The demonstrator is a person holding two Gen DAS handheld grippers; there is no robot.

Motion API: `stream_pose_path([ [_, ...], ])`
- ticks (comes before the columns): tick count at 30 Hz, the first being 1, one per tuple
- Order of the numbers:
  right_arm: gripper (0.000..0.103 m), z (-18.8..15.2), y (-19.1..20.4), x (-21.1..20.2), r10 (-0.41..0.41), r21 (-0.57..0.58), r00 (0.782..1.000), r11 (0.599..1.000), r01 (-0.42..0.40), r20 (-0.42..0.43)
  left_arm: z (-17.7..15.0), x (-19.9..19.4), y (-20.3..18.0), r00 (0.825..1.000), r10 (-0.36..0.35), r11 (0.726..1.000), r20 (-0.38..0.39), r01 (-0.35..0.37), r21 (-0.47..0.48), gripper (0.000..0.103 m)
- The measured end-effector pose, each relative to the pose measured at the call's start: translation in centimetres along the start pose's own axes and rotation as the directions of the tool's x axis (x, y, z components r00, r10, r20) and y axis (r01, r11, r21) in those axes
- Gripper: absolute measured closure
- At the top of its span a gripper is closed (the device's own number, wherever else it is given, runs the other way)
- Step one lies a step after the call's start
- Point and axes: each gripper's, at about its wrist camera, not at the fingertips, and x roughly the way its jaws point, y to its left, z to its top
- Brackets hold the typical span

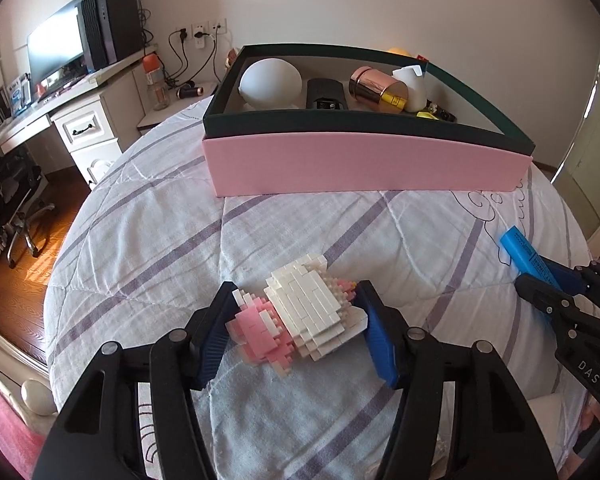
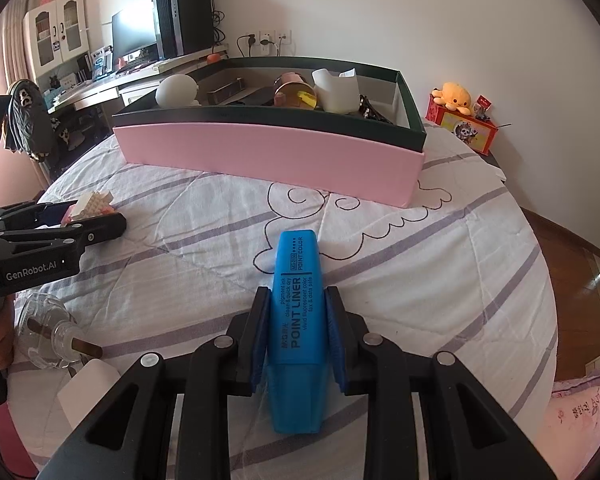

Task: Organize rigid objects
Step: 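Grasp the pink-and-white block figure with the left tool while the right tool holds the highlighter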

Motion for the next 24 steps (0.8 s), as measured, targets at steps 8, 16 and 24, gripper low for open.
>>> stream_pose_path([
  [8, 0.076, -0.1, 0.1, -0.2, 0.002, -0.01, 1.0, 1.0, -0.002, 0.011, -0.1, -0.7, -0.1, 1.0, 0.007, 1.0, 0.022, -0.007, 0.012, 0.042],
  [16, 0.076, -0.1, 0.0, -0.7, 0.032, 0.003, 0.999, 0.999, -0.033, 0.024, 0.1, -2.8, -0.2, 0.998, 0.0, 0.999, 0.059, -0.003, 0.042, 0.042],
  [24, 0.076, 1.0, 0.8, -2.6, 0.049, -0.006, 0.997, 0.999, -0.049, 0.059, 0.8, -6.2, 0.0, 0.992, -0.029, 0.998, 0.124, 0.022, 0.062, 0.042],
])
